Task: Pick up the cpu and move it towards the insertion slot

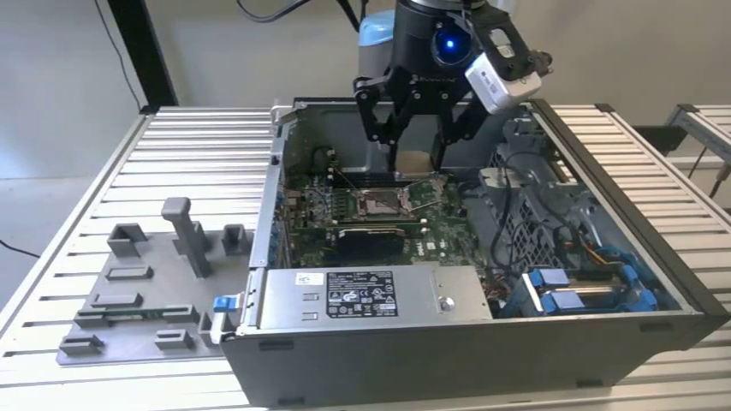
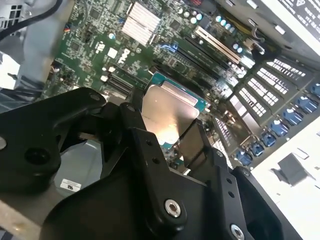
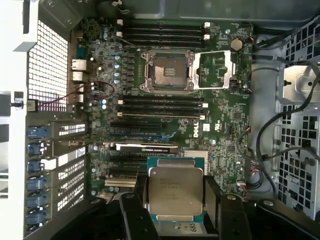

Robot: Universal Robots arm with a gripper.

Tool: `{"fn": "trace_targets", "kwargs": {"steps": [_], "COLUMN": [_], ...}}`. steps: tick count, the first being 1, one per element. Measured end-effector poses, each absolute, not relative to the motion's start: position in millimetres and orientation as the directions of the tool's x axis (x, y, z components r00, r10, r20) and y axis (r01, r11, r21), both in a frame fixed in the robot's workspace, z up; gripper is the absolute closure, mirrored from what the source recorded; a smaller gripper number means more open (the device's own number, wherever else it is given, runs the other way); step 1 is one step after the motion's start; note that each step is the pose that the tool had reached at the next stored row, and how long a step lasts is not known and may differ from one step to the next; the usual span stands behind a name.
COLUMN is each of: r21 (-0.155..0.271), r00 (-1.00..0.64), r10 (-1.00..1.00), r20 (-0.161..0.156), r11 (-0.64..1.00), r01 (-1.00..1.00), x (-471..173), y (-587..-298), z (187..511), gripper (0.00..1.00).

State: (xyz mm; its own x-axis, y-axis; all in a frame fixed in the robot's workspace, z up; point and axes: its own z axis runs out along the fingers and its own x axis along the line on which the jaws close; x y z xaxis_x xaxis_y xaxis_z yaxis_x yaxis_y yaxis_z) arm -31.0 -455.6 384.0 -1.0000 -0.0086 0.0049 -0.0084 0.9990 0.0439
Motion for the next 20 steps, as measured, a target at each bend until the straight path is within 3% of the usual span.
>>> {"fn": "trace_targets", "kwargs": {"steps": [20], "r21": [0.044], "r00": [-1.0], "r10": [-0.009], "r20": [0.005], "r11": [0.999], "r01": [-0.008], "x": [-23.2], "y": [-446.3], "z": [384.0], "gripper": [1.0]}}
